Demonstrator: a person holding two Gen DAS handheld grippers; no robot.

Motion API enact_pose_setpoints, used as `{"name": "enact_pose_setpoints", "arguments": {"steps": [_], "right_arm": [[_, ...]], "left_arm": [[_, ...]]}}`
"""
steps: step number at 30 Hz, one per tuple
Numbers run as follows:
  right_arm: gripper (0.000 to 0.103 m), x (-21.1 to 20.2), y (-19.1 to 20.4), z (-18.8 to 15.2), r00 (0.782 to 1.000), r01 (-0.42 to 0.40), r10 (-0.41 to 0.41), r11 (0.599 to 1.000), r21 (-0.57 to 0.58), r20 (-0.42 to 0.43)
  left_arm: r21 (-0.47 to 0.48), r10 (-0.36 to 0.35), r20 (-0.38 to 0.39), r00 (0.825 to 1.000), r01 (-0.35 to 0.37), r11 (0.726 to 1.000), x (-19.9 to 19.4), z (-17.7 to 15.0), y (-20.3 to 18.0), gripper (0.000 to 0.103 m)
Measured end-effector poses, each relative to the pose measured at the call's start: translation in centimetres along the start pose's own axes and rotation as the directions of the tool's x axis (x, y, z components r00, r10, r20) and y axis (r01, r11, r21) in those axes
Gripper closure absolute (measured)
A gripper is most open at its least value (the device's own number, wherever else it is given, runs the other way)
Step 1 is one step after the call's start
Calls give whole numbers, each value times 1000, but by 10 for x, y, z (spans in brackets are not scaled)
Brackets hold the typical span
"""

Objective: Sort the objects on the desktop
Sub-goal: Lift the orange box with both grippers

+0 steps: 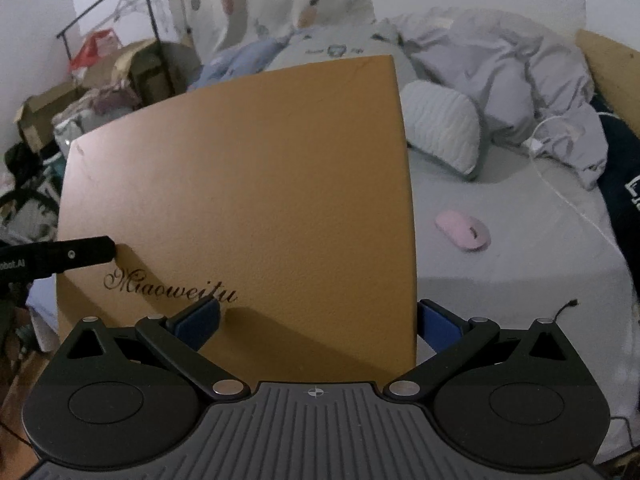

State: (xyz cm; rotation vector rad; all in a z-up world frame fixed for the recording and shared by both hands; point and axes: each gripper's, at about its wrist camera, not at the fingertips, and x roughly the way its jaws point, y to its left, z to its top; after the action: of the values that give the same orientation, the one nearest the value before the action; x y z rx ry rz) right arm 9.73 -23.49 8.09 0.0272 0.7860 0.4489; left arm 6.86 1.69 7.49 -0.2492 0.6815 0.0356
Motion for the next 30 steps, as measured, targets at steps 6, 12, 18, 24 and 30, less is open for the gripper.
{"name": "enact_pose_setpoints", "arguments": {"steps": [6, 12, 18, 24, 30], "right_arm": [[0, 11, 10, -16, 999, -3, 3, 1000, -7, -49], [0, 18, 14, -26, 997, 4, -4, 1000, -6, -77], [0, 31, 16, -34, 994, 13, -15, 1000, -19, -112], [0, 46, 13, -39, 990, 11, -12, 1000, -7, -139], [0, 60, 9, -36, 987, 14, -14, 1000, 0, -159]], "left_arm": [[0, 15, -29, 999, -15, 1000, 5, -12, 10, 0], [-7, 5, -57, 998, -5, 1000, 13, -23, 16, 0], [-11, 10, -88, 996, -11, 1000, 26, -32, 22, 0], [-12, 14, -121, 993, -16, 1000, 39, -37, 27, 0], [-16, 12, -141, 990, -14, 1000, 50, -37, 29, 0]]}}
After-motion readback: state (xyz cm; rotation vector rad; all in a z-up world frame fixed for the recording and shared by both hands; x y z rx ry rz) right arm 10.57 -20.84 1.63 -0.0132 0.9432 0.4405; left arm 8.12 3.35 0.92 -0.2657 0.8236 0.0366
